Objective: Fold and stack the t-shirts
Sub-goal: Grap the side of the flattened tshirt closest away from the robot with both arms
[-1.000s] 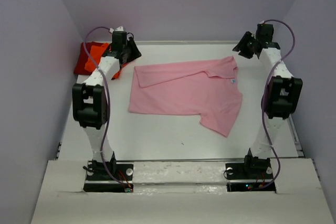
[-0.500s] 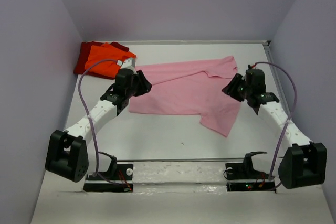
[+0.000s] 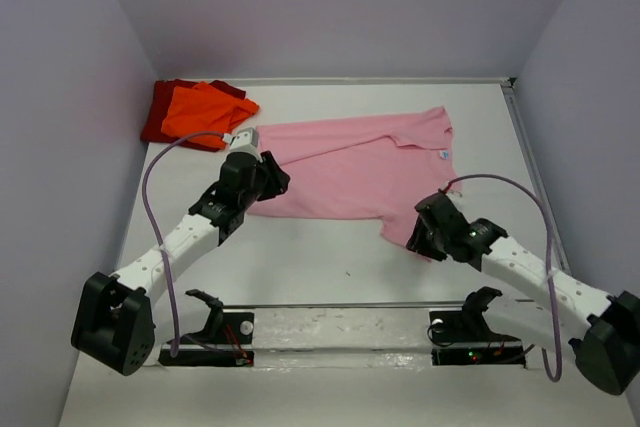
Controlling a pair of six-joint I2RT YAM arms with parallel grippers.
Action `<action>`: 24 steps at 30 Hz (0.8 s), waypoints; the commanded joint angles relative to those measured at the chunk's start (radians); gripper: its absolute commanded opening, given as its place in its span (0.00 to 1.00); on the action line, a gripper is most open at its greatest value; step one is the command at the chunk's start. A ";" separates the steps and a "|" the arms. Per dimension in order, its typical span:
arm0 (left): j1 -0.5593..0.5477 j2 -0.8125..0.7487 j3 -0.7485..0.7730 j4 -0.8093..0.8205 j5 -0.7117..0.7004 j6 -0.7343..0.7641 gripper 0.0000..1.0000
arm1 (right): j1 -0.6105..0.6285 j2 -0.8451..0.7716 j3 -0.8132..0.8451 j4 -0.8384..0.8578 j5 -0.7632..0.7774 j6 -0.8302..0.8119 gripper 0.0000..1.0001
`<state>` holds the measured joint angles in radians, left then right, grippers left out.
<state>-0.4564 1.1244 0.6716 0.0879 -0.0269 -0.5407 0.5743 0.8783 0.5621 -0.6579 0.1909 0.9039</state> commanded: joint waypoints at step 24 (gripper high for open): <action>-0.004 -0.020 -0.021 0.067 0.055 -0.005 0.53 | 0.277 0.274 0.220 -0.250 0.347 0.307 0.51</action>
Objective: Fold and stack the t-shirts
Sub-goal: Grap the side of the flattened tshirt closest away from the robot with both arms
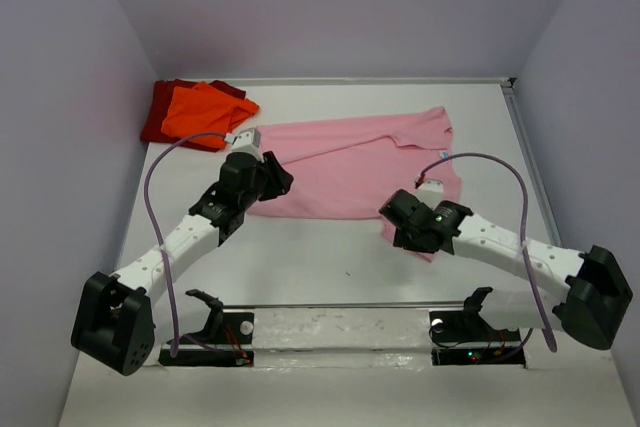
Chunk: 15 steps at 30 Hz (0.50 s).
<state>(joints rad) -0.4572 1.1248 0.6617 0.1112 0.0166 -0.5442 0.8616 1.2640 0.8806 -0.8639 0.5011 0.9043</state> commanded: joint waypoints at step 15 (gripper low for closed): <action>-0.005 -0.042 -0.042 0.085 0.055 -0.020 0.54 | -0.010 -0.052 -0.154 -0.149 0.151 0.599 0.50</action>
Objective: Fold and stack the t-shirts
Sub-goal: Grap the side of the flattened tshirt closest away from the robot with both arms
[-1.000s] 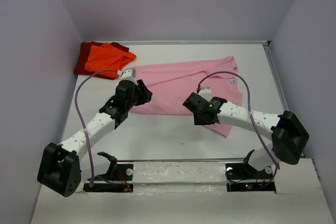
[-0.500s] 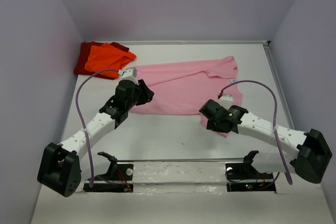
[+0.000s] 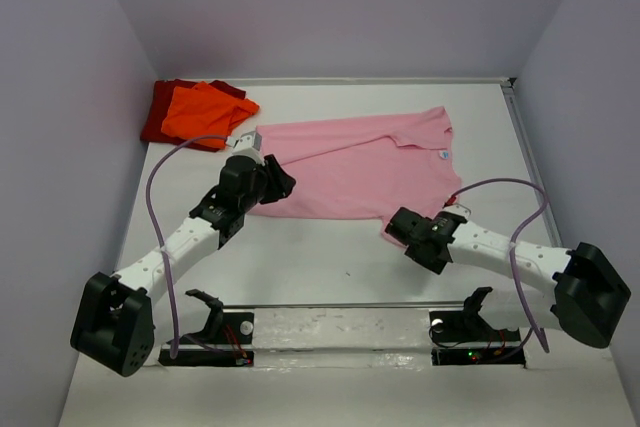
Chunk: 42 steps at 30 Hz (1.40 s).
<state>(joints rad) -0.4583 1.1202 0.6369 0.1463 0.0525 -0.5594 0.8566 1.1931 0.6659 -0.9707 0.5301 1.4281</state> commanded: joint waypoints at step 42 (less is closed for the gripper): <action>-0.017 -0.069 -0.039 0.058 0.017 -0.019 0.56 | -0.199 0.037 -0.022 0.199 -0.117 -0.192 0.00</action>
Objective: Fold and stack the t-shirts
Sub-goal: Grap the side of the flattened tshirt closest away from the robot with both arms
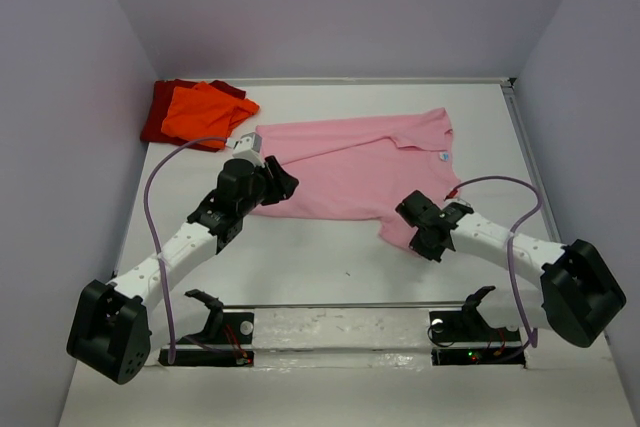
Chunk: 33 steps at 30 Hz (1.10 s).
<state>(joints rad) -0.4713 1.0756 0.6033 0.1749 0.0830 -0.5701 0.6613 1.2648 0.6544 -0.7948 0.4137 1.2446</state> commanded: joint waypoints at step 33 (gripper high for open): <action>0.034 0.328 0.067 -0.331 -0.586 -0.338 0.65 | -0.003 -0.228 0.068 0.175 -0.024 -0.313 0.00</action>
<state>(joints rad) -0.4427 1.3689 0.6254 -0.1211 -0.4534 -0.8719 0.6613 1.0637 0.7223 -0.6647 0.3874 0.9607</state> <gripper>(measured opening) 0.647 0.018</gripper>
